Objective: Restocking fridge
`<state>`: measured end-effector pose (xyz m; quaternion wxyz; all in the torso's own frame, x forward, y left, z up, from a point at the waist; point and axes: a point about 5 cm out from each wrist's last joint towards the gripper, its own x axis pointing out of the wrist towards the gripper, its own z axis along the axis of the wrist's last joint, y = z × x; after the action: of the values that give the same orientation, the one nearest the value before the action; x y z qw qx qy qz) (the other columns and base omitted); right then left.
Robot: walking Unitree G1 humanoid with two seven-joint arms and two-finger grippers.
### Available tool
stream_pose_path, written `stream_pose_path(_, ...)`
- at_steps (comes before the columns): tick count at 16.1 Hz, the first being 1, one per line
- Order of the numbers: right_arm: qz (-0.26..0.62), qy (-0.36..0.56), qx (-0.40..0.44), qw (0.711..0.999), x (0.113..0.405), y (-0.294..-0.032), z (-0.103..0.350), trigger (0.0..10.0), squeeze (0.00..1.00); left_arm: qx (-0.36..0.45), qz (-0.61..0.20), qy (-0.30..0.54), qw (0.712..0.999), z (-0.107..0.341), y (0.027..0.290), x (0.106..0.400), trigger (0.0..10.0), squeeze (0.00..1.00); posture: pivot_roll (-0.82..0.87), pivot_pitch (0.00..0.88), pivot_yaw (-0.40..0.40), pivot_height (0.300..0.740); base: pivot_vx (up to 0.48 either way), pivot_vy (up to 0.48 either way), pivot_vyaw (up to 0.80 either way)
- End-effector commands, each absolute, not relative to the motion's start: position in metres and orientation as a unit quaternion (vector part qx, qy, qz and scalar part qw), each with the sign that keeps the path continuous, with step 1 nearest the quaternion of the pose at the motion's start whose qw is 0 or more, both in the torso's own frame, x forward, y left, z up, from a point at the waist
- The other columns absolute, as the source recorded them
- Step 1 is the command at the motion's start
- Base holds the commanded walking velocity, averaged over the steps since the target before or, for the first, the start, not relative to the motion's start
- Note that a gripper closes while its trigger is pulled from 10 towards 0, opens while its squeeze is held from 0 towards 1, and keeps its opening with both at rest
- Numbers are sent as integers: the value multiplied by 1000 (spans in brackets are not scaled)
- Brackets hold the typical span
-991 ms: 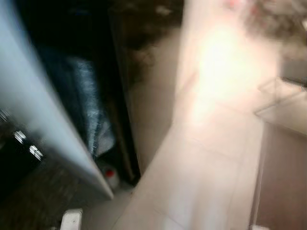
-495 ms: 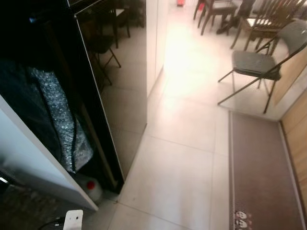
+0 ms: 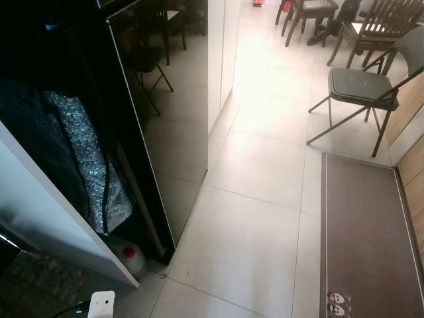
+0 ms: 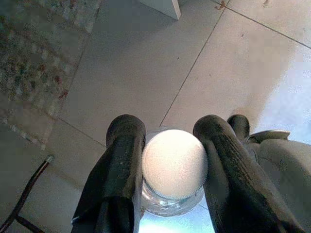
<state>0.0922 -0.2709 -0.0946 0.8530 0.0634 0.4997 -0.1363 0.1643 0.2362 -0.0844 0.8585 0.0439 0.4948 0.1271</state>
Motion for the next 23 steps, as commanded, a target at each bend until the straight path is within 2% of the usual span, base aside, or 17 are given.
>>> stream_pose_path(1, -142, 500, 68, 852, 89, -272, -95, 10000, 0, 40, 131, 505, 852, -87, 238, 158, 10000, 0, 66, 57, 39, 740, 0, 0, 0)
stream_pose_path(8, -143, 501, 70, 851, 89, -272, -95, 10000, 0, 40, 129, 506, 852, -87, 238, 157, 10000, 0, 70, 59, 39, 740, 0, 0, 0)
stream_pose_path(12, -142, 503, 68, 850, 89, -272, -95, 10000, 0, 39, 128, 507, 851, -87, 237, 157, 10000, 0, 70, 58, 38, 740, 0, 0, -591)
stream_pose_path(19, -144, 496, 65, 854, 90, -273, -94, 10000, 0, 36, 128, 506, 852, -88, 236, 157, 10000, 0, 72, 57, 34, 740, 0, 0, 0)
stream_pose_path(23, -143, 497, 64, 853, 90, -274, -94, 10000, 0, 35, 126, 507, 852, -88, 236, 157, 10000, 0, 69, 56, 34, 740, 0, 254, 0)
